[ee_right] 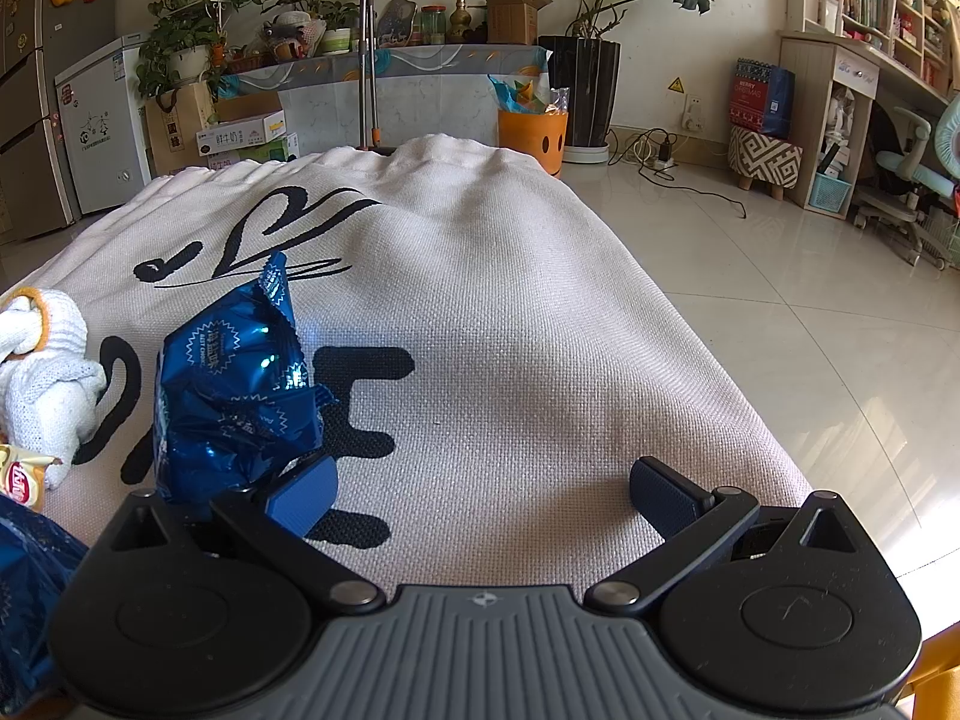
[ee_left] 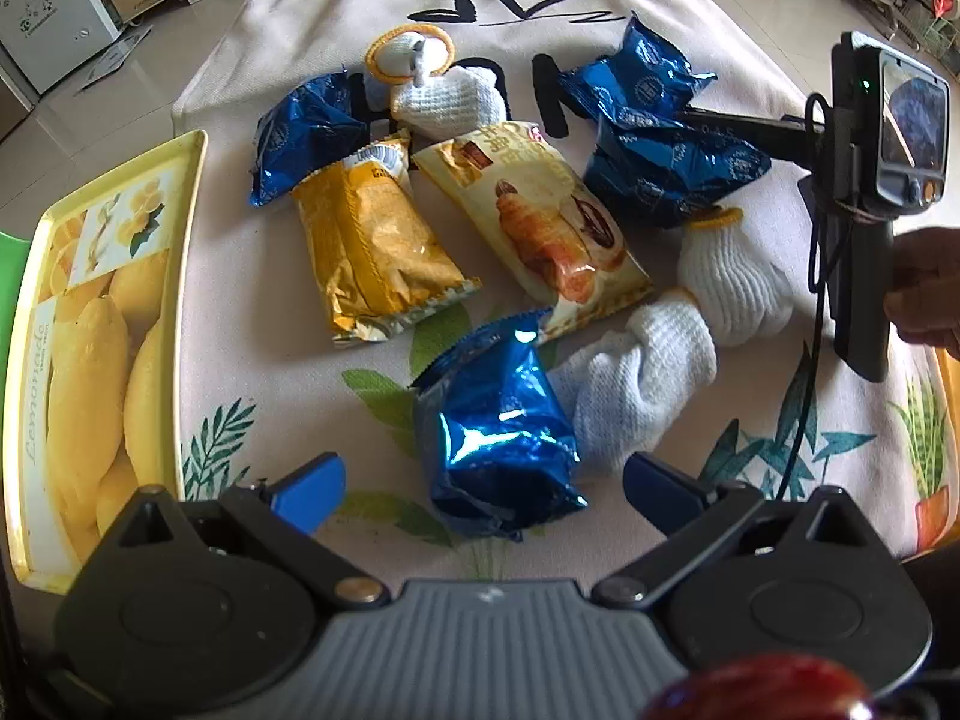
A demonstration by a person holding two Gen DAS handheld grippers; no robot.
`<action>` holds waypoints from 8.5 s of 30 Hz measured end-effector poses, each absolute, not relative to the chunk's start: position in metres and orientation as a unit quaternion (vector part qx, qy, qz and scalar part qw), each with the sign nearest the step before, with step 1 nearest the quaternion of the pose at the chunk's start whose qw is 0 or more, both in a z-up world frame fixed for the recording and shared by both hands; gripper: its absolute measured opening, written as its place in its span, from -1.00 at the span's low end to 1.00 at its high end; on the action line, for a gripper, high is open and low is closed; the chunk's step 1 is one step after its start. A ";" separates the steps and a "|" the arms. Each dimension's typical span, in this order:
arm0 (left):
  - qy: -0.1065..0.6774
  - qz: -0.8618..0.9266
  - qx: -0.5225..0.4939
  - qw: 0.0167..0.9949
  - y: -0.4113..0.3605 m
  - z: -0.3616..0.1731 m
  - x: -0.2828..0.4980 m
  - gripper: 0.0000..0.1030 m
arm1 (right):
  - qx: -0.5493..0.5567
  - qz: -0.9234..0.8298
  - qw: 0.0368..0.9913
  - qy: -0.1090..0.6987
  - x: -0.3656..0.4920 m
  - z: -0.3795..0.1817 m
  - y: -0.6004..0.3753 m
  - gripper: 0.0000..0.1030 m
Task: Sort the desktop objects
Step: 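Move left tool toward blue foil snack bag while right tool approaches white cotton glove, then close left tool on blue foil bag while right tool grasps white cotton glove, then carry blue bag with left tool onto yellow tray while right tool drops glove there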
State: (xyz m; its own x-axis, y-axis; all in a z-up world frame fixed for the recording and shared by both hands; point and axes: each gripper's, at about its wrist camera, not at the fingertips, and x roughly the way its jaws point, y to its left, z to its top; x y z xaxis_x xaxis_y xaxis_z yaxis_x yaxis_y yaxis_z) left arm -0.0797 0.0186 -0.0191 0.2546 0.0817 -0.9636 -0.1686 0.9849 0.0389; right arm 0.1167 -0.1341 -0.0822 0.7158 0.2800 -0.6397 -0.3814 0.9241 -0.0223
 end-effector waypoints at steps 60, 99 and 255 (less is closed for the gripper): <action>0.568 0.109 -0.096 0.810 0.035 -0.028 -0.077 0.99 | -0.155 0.144 0.863 0.458 -0.042 0.016 -0.125 1.00; 0.555 0.153 -0.114 0.809 -0.002 0.000 -0.133 0.99 | -0.047 0.161 0.855 0.490 -0.059 0.029 -0.152 0.95; 0.472 0.232 -0.142 0.838 0.156 0.044 -0.068 0.27 | -0.022 0.344 0.775 0.529 -0.023 0.039 0.010 0.02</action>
